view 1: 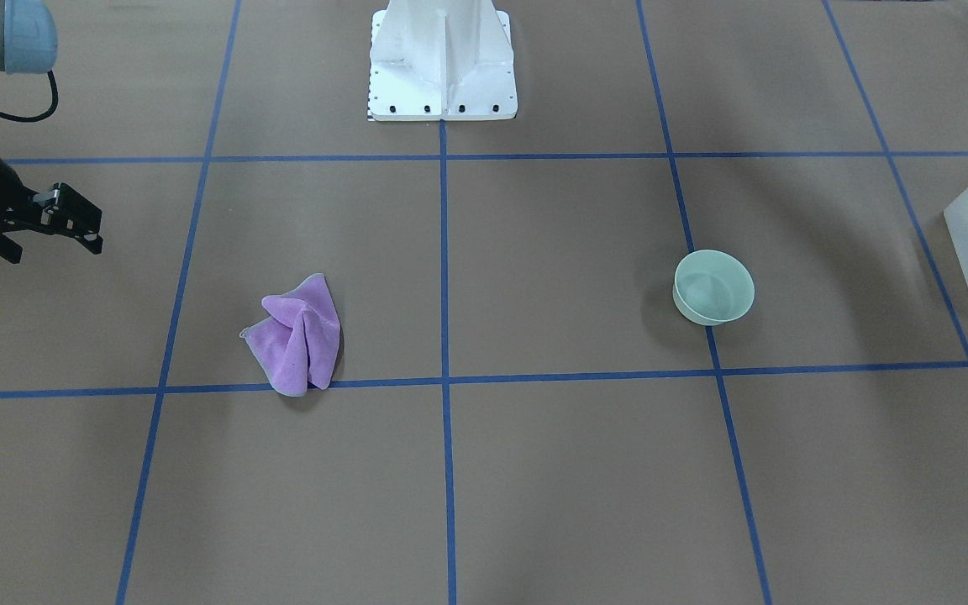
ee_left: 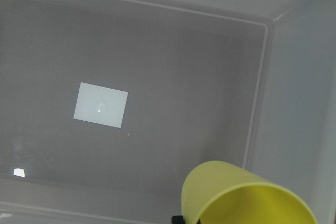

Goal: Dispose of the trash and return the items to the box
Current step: 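Drop the cup into the clear bin while the right arm reaches in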

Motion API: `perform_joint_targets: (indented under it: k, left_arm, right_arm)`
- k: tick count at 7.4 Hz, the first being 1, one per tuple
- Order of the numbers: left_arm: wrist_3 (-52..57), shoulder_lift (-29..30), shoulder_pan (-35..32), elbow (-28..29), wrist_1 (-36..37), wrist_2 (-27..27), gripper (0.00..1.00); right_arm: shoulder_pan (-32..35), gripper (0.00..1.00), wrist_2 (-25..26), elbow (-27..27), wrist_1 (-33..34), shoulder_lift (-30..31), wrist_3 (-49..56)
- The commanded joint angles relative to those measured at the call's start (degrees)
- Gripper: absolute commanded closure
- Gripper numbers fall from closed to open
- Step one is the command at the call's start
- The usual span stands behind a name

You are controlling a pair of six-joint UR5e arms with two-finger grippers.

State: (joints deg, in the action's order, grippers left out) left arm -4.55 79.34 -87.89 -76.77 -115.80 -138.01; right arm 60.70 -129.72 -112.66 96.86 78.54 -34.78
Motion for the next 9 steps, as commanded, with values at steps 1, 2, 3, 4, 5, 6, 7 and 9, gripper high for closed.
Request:
perform_joint_targets:
  k: [1,2,3,4,5,6,7,9]
  left_arm:
    - [1.03,0.03,0.0,0.56,0.05,0.28,0.96]
    - [3.38,-0.06,0.0,0.74,0.31,0.46,0.85]
    - [4.37,-0.06,0.0,1.17,0.14,0.46,0.3]
    - [4.46,-0.06,0.0,1.35,-0.04,0.46,0.03]
    - [4.46,-0.06,-0.09,1.27,-0.13,0.46,0.03]
    - [4.64,0.02,-0.17,0.75,-0.04,-0.24,0.02]
    - [4.64,0.29,-0.44,0.3,0.13,-0.33,0.02]
    - [5.42,0.9,-1.22,-1.62,0.75,-1.9,0.02]
  right_arm:
    - [-0.14,0.0,0.0,-0.02,0.09,-0.67,-0.72]
    - [-0.23,0.0,0.0,-0.02,0.0,-0.67,-0.73]
    - [-0.32,0.0,0.0,-0.02,0.0,-0.67,-0.73]
    - [-0.32,0.0,0.0,-0.02,0.0,-0.76,-0.73]
    - [-0.41,0.0,0.0,0.07,0.0,-1.02,-0.81]
    - [-0.41,0.0,0.0,0.07,0.0,-1.02,-0.9]
    - [-0.41,0.0,0.0,0.16,0.0,-1.11,-0.81]
    - [-1.28,0.0,0.17,0.42,0.0,-1.46,-0.81]
